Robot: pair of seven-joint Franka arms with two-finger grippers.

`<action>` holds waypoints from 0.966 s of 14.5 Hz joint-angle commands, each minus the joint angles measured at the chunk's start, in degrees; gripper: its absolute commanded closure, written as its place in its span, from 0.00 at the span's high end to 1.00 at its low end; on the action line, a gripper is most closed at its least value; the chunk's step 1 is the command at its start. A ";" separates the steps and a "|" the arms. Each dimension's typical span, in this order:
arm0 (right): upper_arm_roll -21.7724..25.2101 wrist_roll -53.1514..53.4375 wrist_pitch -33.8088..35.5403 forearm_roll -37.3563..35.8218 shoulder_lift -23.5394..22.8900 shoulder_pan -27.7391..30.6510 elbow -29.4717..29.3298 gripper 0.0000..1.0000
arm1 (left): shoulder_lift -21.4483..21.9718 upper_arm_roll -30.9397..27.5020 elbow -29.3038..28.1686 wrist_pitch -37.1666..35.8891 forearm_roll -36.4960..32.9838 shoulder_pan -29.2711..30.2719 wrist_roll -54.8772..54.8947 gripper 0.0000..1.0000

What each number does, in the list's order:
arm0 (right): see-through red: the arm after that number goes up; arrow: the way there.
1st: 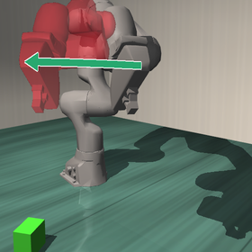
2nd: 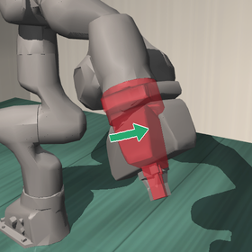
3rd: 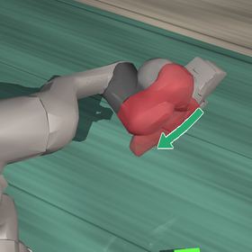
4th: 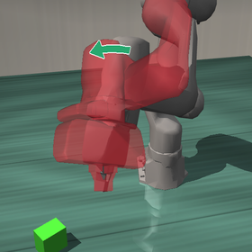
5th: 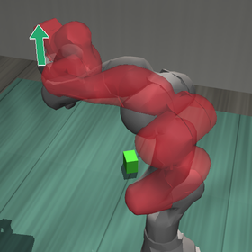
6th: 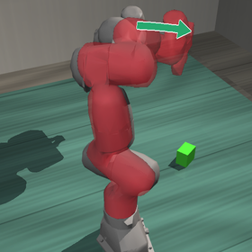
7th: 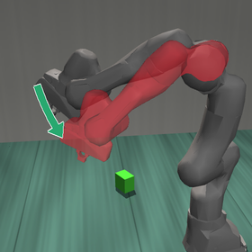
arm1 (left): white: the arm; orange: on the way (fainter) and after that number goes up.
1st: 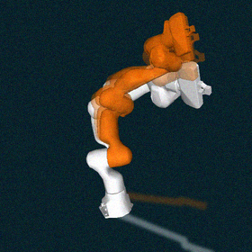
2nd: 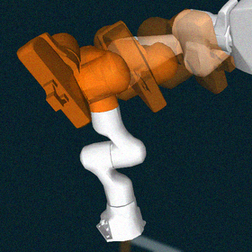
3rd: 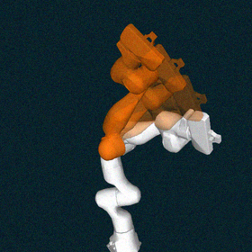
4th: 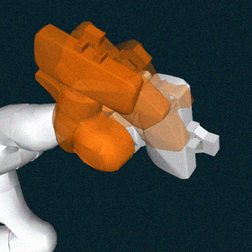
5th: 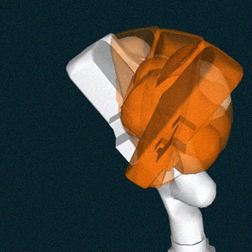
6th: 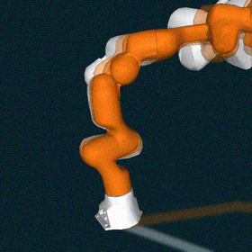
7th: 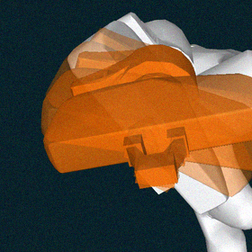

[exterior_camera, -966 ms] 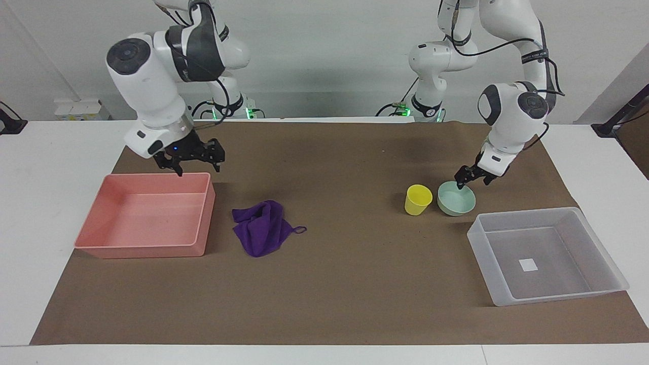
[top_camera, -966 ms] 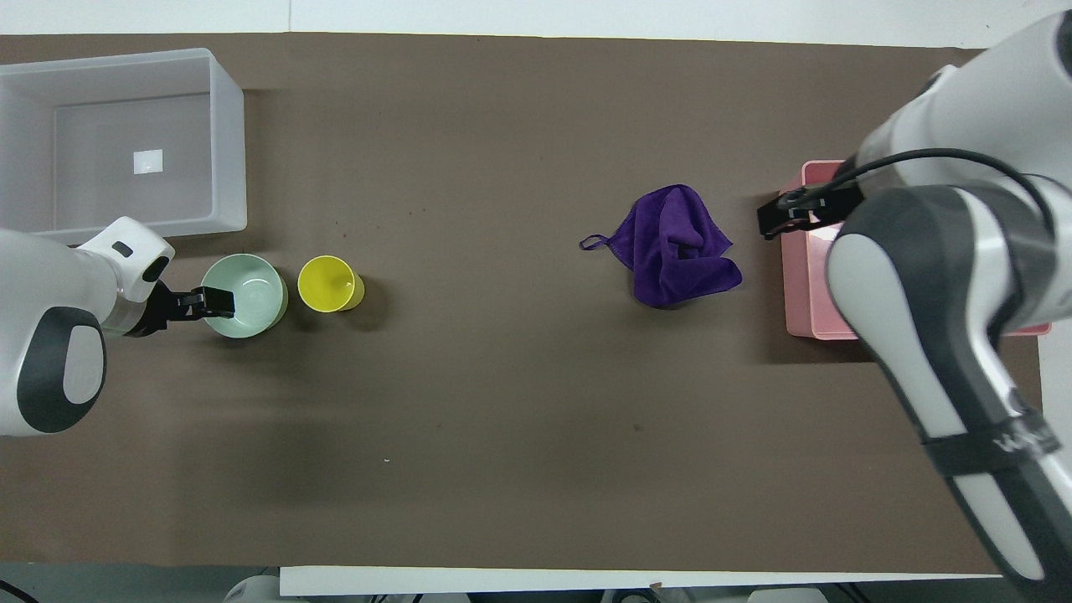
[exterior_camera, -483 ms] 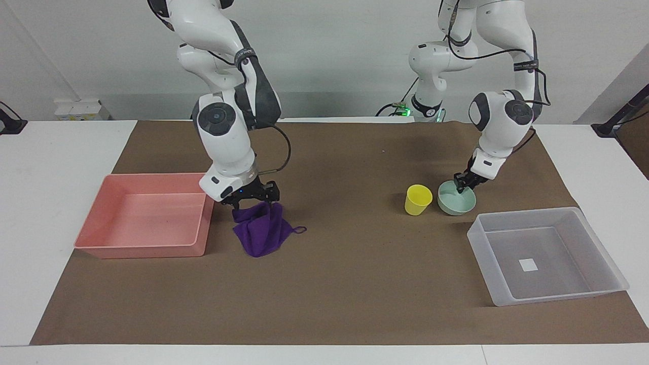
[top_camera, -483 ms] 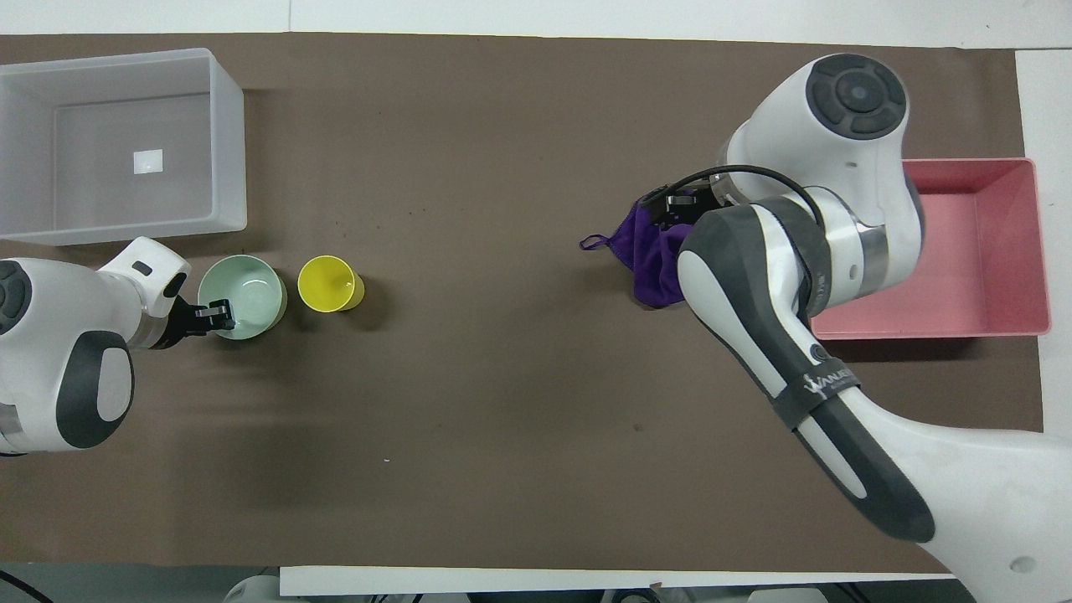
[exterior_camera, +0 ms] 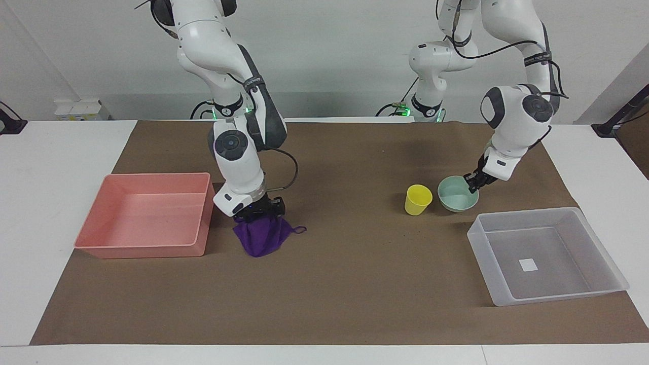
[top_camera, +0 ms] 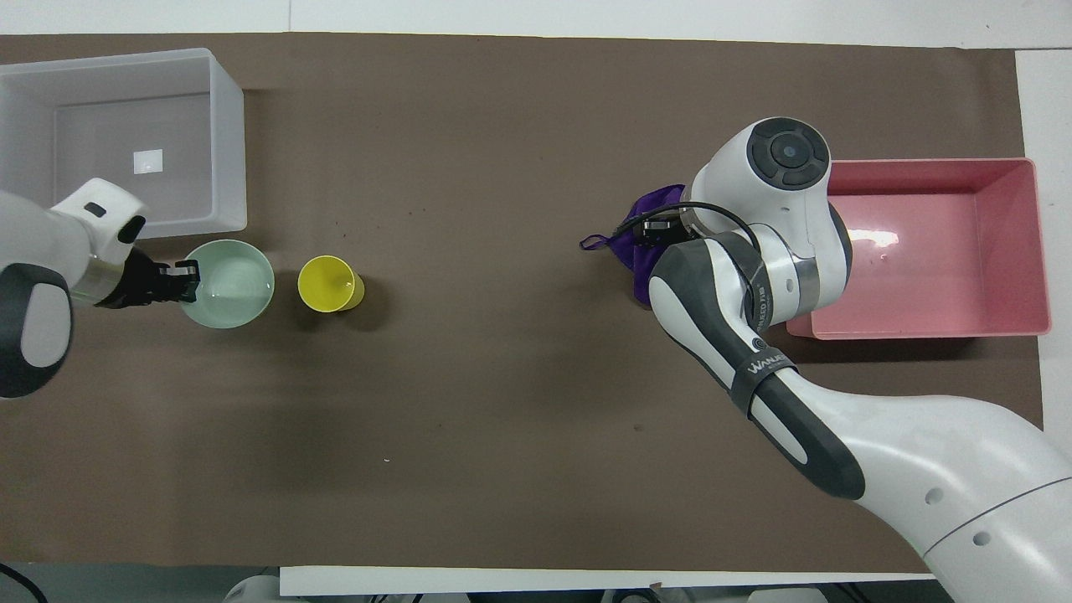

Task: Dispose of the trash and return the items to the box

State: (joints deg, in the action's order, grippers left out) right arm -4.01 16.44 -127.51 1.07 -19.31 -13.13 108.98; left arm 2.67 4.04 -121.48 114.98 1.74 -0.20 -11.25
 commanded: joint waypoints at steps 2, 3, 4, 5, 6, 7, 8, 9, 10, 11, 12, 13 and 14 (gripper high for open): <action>-0.38 0.61 0.16 0.24 0.50 0.47 0.27 0.11 | -5.54 -0.70 18.80 -11.19 4.14 2.83 -0.27 0.00; -0.38 0.61 0.24 0.24 0.59 0.47 0.27 0.05 | -6.78 -0.79 18.83 -6.66 4.50 3.27 -0.36 0.00; -0.38 0.70 1.03 0.24 0.85 0.47 0.09 0.01 | -8.19 -0.79 18.48 -2.26 4.50 3.80 -0.44 0.00; -0.38 0.79 2.69 0.24 1.29 0.47 -0.43 0.00 | -11.94 -0.79 18.74 2.31 4.50 4.76 -0.36 0.00; -0.38 0.79 4.71 0.24 2.08 0.47 -1.31 0.00 | -15.03 -0.79 19.26 7.23 4.33 6.16 -0.36 0.00; -0.30 0.79 6.99 0.24 2.96 0.65 -2.36 0.00 | -17.84 -0.79 20.40 11.37 3.98 6.96 -0.27 0.00; -0.30 0.79 9.36 0.16 3.92 1.08 -3.15 0.00 | -21.96 -0.79 23.46 13.15 3.63 7.75 -0.27 0.00; -0.21 0.79 11.04 0.07 5.15 1.35 -3.42 0.00 | -24.44 -0.79 26.27 13.08 3.71 7.85 -0.27 0.00; -0.12 0.79 12.36 -0.11 6.38 1.44 -3.43 0.00 | -25.94 -0.79 27.34 13.69 3.71 7.94 -0.27 0.00; 0.05 0.79 13.94 -0.28 7.52 1.53 -3.69 0.00 | -26.91 -0.79 27.44 14.48 3.89 7.94 -0.27 0.00; 0.32 0.70 15.35 -0.46 8.75 1.79 -3.95 0.00 | -28.66 -0.79 27.53 16.49 3.71 7.85 -0.36 0.00; 0.23 0.61 17.62 -0.46 9.98 2.75 -5.17 0.00 | -29.90 -0.79 27.01 19.55 3.71 7.85 -0.18 0.00; 0.23 0.27 21.22 -0.46 10.61 3.19 -7.01 0.00 | -30.09 -0.88 25.96 21.32 2.93 7.76 0.25 0.08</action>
State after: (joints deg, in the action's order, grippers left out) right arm -3.53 16.45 -110.91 0.99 -10.53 -11.33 104.06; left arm -25.90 3.16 -95.69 133.13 5.09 7.66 -11.24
